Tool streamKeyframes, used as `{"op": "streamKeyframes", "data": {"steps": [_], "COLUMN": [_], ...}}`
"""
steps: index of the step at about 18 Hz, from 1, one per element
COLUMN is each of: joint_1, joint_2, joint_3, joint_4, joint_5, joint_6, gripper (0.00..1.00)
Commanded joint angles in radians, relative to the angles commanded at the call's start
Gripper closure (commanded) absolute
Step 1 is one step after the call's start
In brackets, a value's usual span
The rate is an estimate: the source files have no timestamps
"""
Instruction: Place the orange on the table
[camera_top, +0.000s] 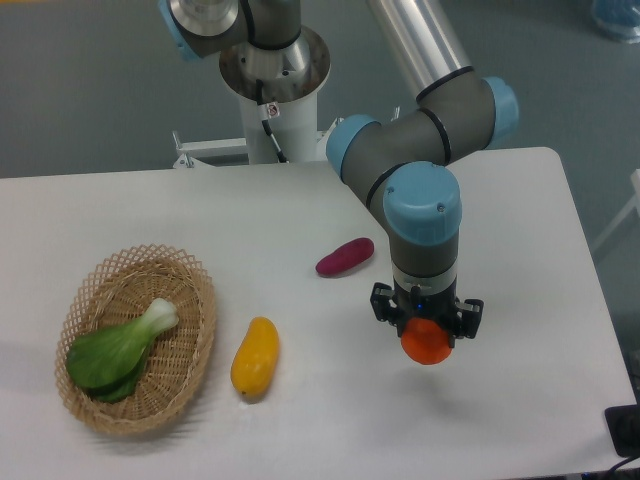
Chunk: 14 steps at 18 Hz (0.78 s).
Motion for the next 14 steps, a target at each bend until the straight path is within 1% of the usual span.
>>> {"op": "streamKeyframes", "data": {"steps": [14], "joint_1": [0.000], "joint_2": [0.000], "joint_3": [0.000], "joint_4": [-0.002], "joint_5": [0.000], "joint_6": [-0.002], "gripper": [0.27]}}
